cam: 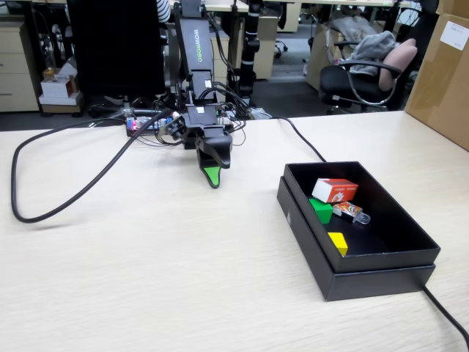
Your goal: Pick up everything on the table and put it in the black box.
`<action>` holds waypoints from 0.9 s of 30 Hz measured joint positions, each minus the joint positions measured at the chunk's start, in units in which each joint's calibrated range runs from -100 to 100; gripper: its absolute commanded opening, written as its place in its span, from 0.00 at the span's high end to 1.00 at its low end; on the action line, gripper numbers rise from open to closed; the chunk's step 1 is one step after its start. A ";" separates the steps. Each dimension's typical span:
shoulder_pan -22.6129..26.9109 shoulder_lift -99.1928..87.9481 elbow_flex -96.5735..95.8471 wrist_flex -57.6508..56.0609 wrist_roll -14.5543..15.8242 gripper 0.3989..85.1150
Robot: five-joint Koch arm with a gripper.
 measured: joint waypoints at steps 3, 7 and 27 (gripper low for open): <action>0.00 0.13 -0.09 0.00 0.05 0.43; 0.00 0.13 -0.09 0.00 0.05 0.43; 0.00 -3.55 -2.28 0.08 0.00 0.43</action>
